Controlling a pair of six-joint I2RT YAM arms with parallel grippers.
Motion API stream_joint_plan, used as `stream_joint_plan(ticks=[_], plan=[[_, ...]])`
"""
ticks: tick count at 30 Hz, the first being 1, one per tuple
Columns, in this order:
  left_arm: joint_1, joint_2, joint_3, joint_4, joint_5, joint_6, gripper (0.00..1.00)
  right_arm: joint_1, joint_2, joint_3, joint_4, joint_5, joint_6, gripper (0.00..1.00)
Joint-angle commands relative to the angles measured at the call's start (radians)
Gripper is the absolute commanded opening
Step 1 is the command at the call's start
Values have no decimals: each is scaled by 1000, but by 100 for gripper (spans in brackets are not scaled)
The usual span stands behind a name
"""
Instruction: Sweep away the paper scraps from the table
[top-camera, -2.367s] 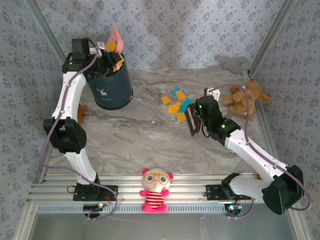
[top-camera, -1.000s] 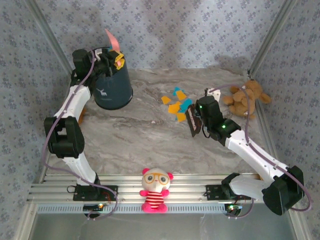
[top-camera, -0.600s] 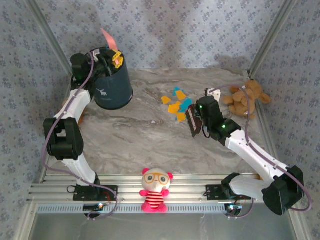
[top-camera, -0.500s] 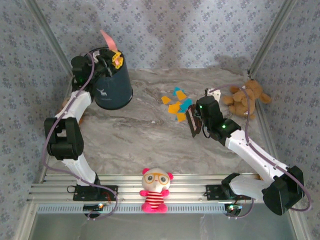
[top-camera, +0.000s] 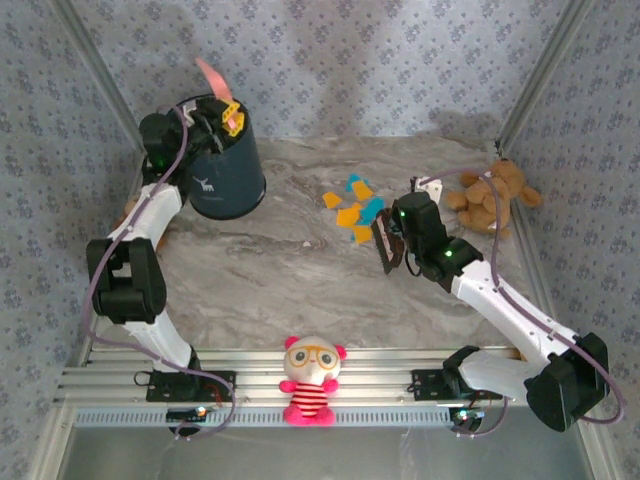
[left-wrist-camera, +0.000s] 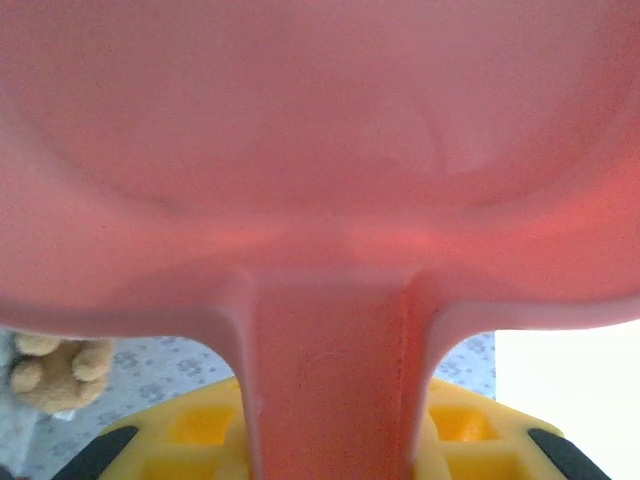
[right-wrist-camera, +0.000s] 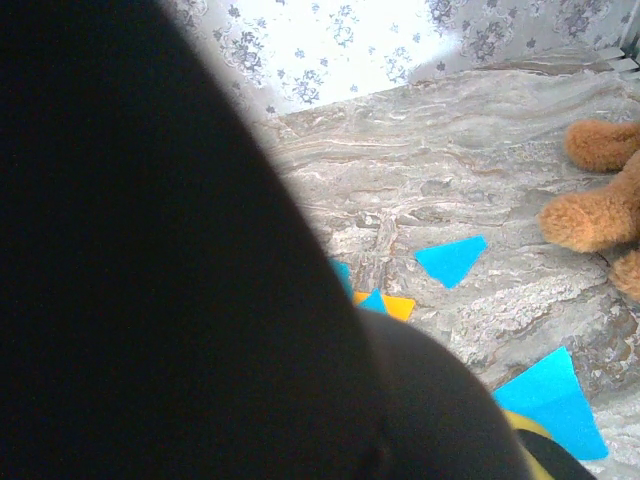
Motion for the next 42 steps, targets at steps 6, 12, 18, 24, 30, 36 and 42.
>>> stream_joint_plan(ticks=[6,12,18,24,30,36,42], plan=[[19,-118,239,-699,-2,644,0,-7,-31,-4,9,1,16,0],[17,-123,416,-1139,-108,1035,0,-7,-37,-13,22,-14,13,0],[7,-112,512,-1400,-158,1300,0,-8,-40,-19,39,-30,5,0],[-55,-134,524,-1545,-258,1533,0,-8,-39,-26,52,-46,1,0],[-156,-135,516,-1669,-444,1686,0,-13,-39,-29,59,-66,-3,0],[-286,-130,453,-1737,-603,1824,0,-32,-44,-38,53,-105,-1,0],[-365,-122,343,-1731,-664,1891,0,-66,-49,-44,53,-139,-4,0]])
